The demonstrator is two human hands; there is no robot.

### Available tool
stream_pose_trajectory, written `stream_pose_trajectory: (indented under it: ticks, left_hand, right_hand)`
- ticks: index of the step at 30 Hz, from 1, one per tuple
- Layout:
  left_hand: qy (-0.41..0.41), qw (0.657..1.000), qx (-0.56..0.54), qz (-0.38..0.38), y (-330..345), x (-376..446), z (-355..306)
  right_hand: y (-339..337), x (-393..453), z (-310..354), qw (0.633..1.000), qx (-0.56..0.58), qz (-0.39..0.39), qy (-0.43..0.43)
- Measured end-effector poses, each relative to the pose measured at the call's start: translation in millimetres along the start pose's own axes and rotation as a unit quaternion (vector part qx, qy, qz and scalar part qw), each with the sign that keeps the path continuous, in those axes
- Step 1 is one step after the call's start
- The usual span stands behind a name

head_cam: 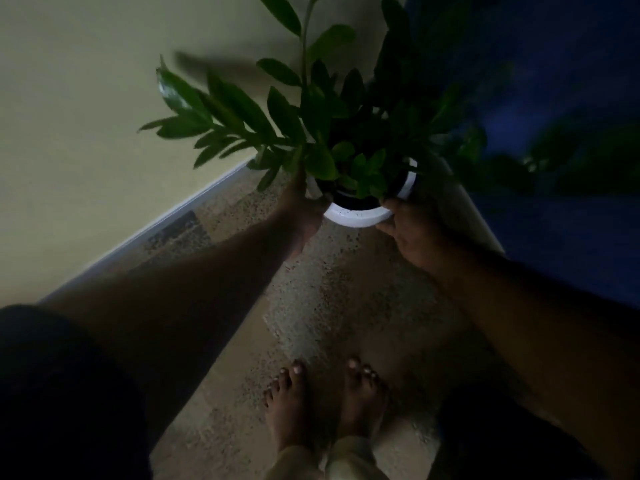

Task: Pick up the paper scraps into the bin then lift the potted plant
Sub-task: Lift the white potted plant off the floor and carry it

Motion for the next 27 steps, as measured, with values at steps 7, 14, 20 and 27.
stream_pose_trajectory:
  ticks: [7,14,20,27]
  left_hand:
    - [-0.069,0.995,-0.032,-0.063,34,17,21]
    - [-0.116,0.992,0.013,-0.044,49,-21,14]
    - [0.025,0.986,-0.062,-0.153,-45,-77,-25]
    - [0.153,0.950,0.108,-0.251,-136,-158,-37]
  right_hand:
    - [-5,-3,-2,0.997,0.075,-0.027,0.010]
    - [-5,-53,-31,0.992,0.098,-0.042,0.074]
    - [4,-145,-31,0.794,-0.575,-0.138,-0.140]
    - [12,-278,4,0.727,-0.631,-0.136,-0.234]
Point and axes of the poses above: each hand's wrist, its own x-axis towards the middle knuckle, its own y-axis out of the palm, z = x × y, the point moved 5 cm from there along x, towards the middle knuckle, and after that the axes turned 2 degrees about y, right-handed, at the moved point
